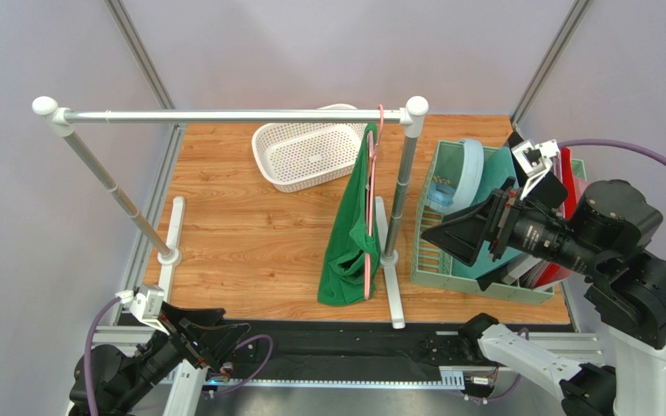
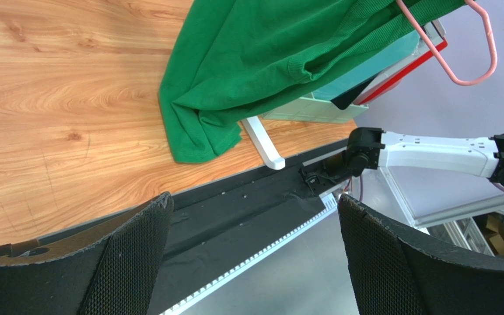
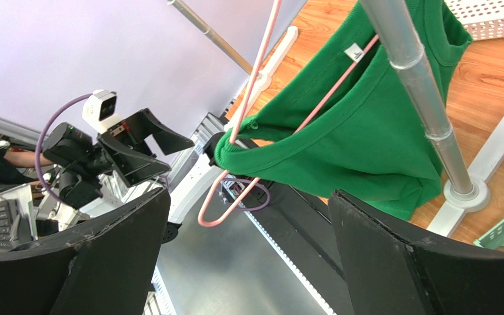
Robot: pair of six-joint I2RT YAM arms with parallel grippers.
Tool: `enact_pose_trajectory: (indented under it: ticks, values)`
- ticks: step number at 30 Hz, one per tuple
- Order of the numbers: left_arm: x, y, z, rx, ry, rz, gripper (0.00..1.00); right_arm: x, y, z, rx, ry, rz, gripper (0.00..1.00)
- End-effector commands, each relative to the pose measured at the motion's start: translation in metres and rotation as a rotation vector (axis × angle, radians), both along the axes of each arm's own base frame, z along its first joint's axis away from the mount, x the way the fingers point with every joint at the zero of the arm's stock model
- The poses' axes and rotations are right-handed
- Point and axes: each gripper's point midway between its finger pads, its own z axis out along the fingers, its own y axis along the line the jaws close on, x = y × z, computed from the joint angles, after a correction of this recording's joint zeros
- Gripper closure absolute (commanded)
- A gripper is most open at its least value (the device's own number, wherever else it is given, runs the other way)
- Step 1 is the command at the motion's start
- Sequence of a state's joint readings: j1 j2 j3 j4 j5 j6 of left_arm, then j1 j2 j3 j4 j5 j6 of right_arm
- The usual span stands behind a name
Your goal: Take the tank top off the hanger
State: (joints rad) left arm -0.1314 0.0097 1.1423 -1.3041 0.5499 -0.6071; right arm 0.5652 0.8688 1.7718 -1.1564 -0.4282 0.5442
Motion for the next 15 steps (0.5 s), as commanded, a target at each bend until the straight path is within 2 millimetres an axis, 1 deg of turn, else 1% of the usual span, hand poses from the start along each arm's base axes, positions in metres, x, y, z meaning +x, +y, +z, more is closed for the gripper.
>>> enact_pose_trajectory:
  ticks: [1, 4, 6, 8, 11, 12, 13, 15]
  values:
    - [-0.003, -0.003, 0.003, -0.031, -0.013, -0.015, 0.01, 0.009, 0.002, 0.0, -0.018, 0.008, -0.024, 0.01]
    - [-0.003, -0.003, 0.001, -0.031, -0.009, -0.015, 0.01, 0.014, 0.004, -0.007, -0.038, 0.021, -0.039, 0.01]
    - [-0.002, -0.003, 0.001, -0.031, -0.008, -0.012, 0.01, 0.017, 0.01, -0.013, -0.064, 0.031, -0.033, 0.01]
    - [-0.001, -0.003, 0.0, -0.03, -0.005, -0.012, 0.01, 0.021, 0.006, -0.021, -0.131, 0.029, -0.084, 0.01]
    - [-0.001, -0.003, -0.001, -0.029, -0.004, -0.015, 0.01, 0.02, 0.01, -0.026, -0.183, 0.003, -0.105, 0.0]
    - [0.0, -0.003, -0.002, -0.029, -0.001, -0.014, 0.01, 0.02, 0.015, -0.028, -0.194, 0.011, -0.108, 0.0]
    - [0.0, -0.004, -0.003, -0.03, 0.003, -0.017, 0.01, 0.02, 0.023, -0.034, -0.244, -0.007, -0.114, 0.0]
    - [0.001, -0.004, -0.004, -0.025, 0.002, -0.017, 0.01, 0.019, 0.027, -0.027, -0.241, -0.021, -0.146, 0.0]
